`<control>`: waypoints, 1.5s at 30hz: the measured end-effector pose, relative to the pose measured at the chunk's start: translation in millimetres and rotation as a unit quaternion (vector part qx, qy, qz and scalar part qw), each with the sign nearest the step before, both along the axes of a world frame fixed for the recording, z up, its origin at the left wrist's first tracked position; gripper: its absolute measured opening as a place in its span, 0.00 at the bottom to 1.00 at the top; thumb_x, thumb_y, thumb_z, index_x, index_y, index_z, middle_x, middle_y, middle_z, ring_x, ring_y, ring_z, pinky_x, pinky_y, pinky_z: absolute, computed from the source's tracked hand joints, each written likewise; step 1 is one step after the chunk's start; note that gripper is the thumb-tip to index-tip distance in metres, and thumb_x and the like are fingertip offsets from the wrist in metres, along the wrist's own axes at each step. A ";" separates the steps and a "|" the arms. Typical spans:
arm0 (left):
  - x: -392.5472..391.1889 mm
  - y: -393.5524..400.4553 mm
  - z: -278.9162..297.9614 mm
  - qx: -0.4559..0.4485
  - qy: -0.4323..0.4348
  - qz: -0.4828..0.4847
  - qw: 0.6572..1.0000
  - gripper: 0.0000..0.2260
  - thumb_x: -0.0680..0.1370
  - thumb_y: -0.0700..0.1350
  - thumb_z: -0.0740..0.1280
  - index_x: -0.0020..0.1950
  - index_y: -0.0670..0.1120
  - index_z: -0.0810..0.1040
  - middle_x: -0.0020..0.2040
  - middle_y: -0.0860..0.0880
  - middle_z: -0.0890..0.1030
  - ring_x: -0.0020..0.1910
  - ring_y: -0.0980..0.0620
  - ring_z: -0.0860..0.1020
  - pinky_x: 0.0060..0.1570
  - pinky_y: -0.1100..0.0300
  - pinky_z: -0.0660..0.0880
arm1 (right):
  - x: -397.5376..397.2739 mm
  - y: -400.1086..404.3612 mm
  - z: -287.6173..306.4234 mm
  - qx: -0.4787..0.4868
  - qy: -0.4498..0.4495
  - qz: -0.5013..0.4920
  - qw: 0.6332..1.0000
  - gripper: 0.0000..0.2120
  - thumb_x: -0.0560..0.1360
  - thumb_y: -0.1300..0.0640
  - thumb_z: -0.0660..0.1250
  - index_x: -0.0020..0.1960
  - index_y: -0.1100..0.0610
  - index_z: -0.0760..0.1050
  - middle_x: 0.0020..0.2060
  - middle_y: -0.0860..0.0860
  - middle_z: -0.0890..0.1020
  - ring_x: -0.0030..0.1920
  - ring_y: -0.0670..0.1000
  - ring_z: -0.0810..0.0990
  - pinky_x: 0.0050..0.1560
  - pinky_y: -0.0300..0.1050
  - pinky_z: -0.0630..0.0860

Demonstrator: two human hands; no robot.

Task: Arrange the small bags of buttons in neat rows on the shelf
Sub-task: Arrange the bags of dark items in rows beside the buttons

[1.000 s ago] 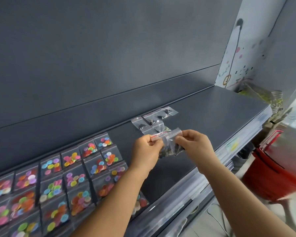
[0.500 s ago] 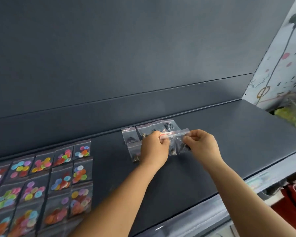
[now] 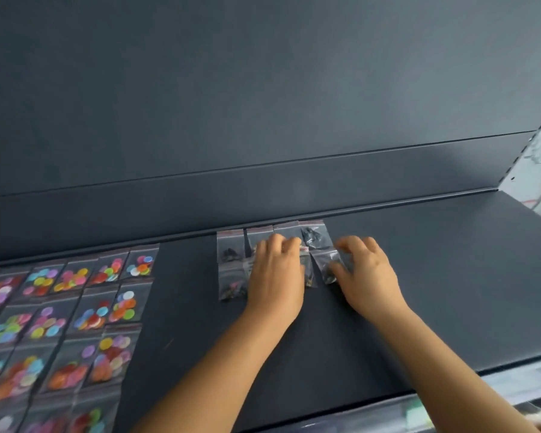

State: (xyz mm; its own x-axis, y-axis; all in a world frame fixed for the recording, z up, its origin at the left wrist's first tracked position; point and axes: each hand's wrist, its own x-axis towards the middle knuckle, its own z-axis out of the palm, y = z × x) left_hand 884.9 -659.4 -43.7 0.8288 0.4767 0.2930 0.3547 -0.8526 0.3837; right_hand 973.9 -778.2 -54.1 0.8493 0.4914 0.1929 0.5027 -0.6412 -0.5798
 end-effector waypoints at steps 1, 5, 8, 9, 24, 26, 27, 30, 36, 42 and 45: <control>-3.6 -0.8 -0.7 0.025 0.001 -0.029 0.999 0.16 0.77 0.40 0.64 0.65 0.46 0.73 0.61 0.48 0.73 0.60 0.47 0.68 0.59 0.56 0.67 | -0.7 -3.8 0.5 -0.008 -0.022 0.035 0.999 0.12 0.74 0.58 0.67 0.56 0.53 0.76 0.54 0.51 0.75 0.54 0.55 0.73 0.44 0.44 0.69; -12.4 -5.7 -6.7 0.067 0.051 -0.074 0.994 0.14 0.77 0.38 0.63 0.63 0.45 0.76 0.68 0.49 0.71 0.66 0.47 0.66 0.64 0.54 0.66 | -2.2 -12.4 0.7 -0.051 -0.035 0.120 0.991 0.11 0.75 0.63 0.63 0.51 0.52 0.81 0.52 0.48 0.79 0.53 0.54 0.74 0.49 0.44 0.72; -13.1 -8.2 -10.7 0.045 0.074 -0.088 0.992 0.17 0.79 0.38 0.60 0.67 0.46 0.73 0.65 0.50 0.74 0.64 0.48 0.69 0.63 0.56 0.66 | -2.8 -11.3 0.8 -0.061 -0.043 0.109 0.991 0.10 0.75 0.61 0.62 0.50 0.51 0.81 0.48 0.49 0.79 0.51 0.55 0.74 0.48 0.45 0.73; -13.1 -8.6 -10.8 0.037 0.073 -0.090 0.993 0.17 0.79 0.37 0.60 0.67 0.46 0.73 0.63 0.50 0.75 0.63 0.49 0.70 0.62 0.57 0.67 | -3.1 -10.5 1.0 -0.060 -0.047 0.099 0.992 0.10 0.75 0.61 0.62 0.50 0.51 0.81 0.47 0.49 0.79 0.51 0.55 0.74 0.47 0.46 0.73; -10.0 -6.0 -8.6 0.029 0.078 -0.077 0.994 0.10 0.79 0.41 0.60 0.57 0.45 0.77 0.55 0.50 0.78 0.54 0.49 0.74 0.52 0.54 0.72 | 2.3 -5.0 -1.1 -0.078 -0.054 0.123 0.988 0.12 0.77 0.58 0.61 0.55 0.50 0.81 0.56 0.46 0.77 0.56 0.51 0.70 0.48 0.36 0.66; -12.1 -8.3 -7.9 0.036 0.064 -0.071 0.995 0.11 0.80 0.43 0.60 0.60 0.45 0.75 0.59 0.50 0.76 0.58 0.49 0.72 0.57 0.55 0.70 | 1.7 -5.2 -0.4 -0.086 -0.056 0.118 0.988 0.12 0.77 0.57 0.61 0.55 0.50 0.80 0.57 0.46 0.77 0.56 0.51 0.70 0.47 0.35 0.64; -13.8 -9.0 -6.9 0.044 0.055 -0.059 0.996 0.13 0.80 0.45 0.61 0.63 0.44 0.74 0.61 0.49 0.74 0.61 0.48 0.71 0.60 0.55 0.69 | 1.2 -5.3 0.2 -0.091 -0.061 0.116 0.987 0.12 0.77 0.57 0.61 0.55 0.50 0.80 0.57 0.46 0.77 0.56 0.51 0.70 0.47 0.35 0.63; -20.2 -7.8 -6.2 0.074 0.067 -0.008 0.995 0.19 0.80 0.49 0.61 0.69 0.41 0.69 0.67 0.45 0.71 0.67 0.46 0.66 0.67 0.55 0.63 | -2.9 -4.1 3.6 -0.087 -0.075 0.117 0.986 0.11 0.76 0.57 0.62 0.56 0.51 0.80 0.57 0.46 0.78 0.57 0.52 0.71 0.50 0.36 0.65; -27.4 -5.5 -16.0 0.040 0.103 -0.025 0.994 0.16 0.81 0.44 0.59 0.68 0.42 0.69 0.66 0.47 0.70 0.66 0.49 0.66 0.64 0.58 0.63 | -16.5 4.0 7.9 -0.076 -0.084 0.175 0.978 0.13 0.76 0.56 0.64 0.59 0.50 0.79 0.59 0.46 0.78 0.62 0.52 0.71 0.61 0.47 0.70; -27.0 -1.3 -15.1 0.019 0.091 -0.033 0.995 0.12 0.80 0.41 0.60 0.63 0.41 0.72 0.62 0.48 0.72 0.61 0.49 0.71 0.58 0.58 0.69 | -19.2 5.3 3.6 -0.088 -0.081 0.190 0.975 0.12 0.77 0.56 0.62 0.58 0.50 0.79 0.59 0.46 0.78 0.62 0.52 0.71 0.62 0.46 0.68; -28.7 -0.8 -11.4 0.006 0.094 -0.038 0.995 0.13 0.80 0.42 0.60 0.64 0.41 0.71 0.64 0.47 0.71 0.62 0.48 0.71 0.59 0.56 0.70 | -20.3 6.8 4.4 -0.099 -0.080 0.193 0.973 0.13 0.77 0.56 0.62 0.59 0.50 0.78 0.60 0.46 0.77 0.63 0.51 0.71 0.62 0.47 0.67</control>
State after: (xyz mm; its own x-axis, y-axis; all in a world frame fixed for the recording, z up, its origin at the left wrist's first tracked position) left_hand 856.2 -660.2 -55.0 0.9030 0.4082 0.1337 0.3541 -0.8836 0.3062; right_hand 953.6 -771.4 -49.8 0.5611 0.8088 0.1760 0.8016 -0.4780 -0.3591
